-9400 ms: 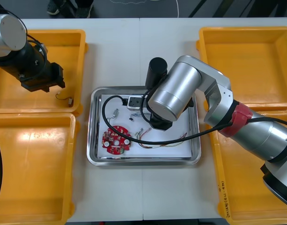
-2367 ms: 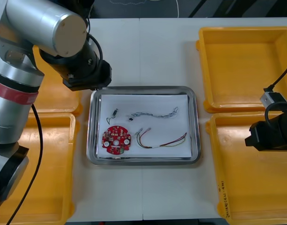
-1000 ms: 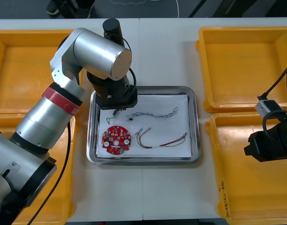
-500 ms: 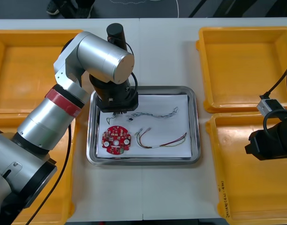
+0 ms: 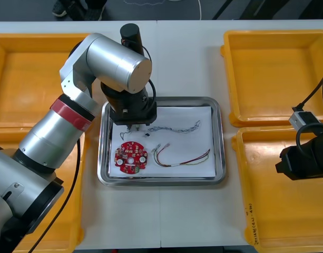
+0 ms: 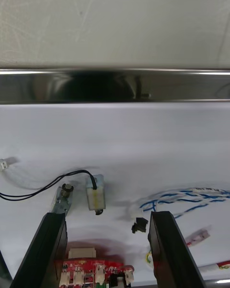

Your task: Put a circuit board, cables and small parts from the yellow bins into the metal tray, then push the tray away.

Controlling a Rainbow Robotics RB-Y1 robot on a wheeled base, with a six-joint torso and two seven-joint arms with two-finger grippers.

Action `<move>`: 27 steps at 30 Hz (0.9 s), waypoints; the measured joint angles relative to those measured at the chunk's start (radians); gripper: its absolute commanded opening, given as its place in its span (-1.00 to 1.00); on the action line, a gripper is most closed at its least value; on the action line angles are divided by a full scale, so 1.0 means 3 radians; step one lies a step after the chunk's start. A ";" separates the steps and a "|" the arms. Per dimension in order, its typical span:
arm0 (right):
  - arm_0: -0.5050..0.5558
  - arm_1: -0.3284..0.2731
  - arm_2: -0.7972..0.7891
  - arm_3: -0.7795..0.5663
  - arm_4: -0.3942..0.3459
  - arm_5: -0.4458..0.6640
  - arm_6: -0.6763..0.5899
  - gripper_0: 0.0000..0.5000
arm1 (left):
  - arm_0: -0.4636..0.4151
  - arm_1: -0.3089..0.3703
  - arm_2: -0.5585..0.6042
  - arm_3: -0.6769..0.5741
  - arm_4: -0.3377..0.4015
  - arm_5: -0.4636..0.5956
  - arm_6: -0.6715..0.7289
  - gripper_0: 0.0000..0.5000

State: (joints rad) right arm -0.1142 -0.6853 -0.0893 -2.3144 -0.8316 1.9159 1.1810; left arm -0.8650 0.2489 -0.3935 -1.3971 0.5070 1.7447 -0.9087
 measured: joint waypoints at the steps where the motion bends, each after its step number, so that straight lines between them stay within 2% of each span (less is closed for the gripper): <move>1: 0.0000 0.0000 0.0000 0.0000 0.0000 0.0000 0.0000 0.86 | 0.0000 0.0004 0.0002 -0.0047 0.0000 0.0023 0.0000 1.00; 7: 0.0001 0.0000 0.0000 0.0000 0.0000 0.0000 0.0000 0.87 | -0.0001 0.0072 0.0025 -0.0456 0.0000 0.0216 0.0000 1.00; 14: 0.0002 0.0001 0.0000 -0.0002 0.0000 0.0000 0.0000 0.86 | -0.0001 0.0320 0.0119 -0.0996 0.0105 0.0511 0.0000 1.00; 20: 0.0003 0.0001 0.0000 -0.0007 -0.0005 0.0000 0.0000 0.87 | -0.0001 0.0592 0.0252 -0.1233 0.0372 0.0553 0.0000 1.00; 27: 0.0002 0.0002 0.0054 -0.0139 0.0000 0.0000 0.0002 0.88 | -0.0001 0.0989 0.0388 -0.1309 0.0809 0.0557 0.0000 1.00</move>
State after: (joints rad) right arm -0.1136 -0.6847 -0.0731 -2.3560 -0.8318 1.9159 1.1817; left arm -0.8654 0.5457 -0.2770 -1.7899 0.7498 1.9117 -0.9088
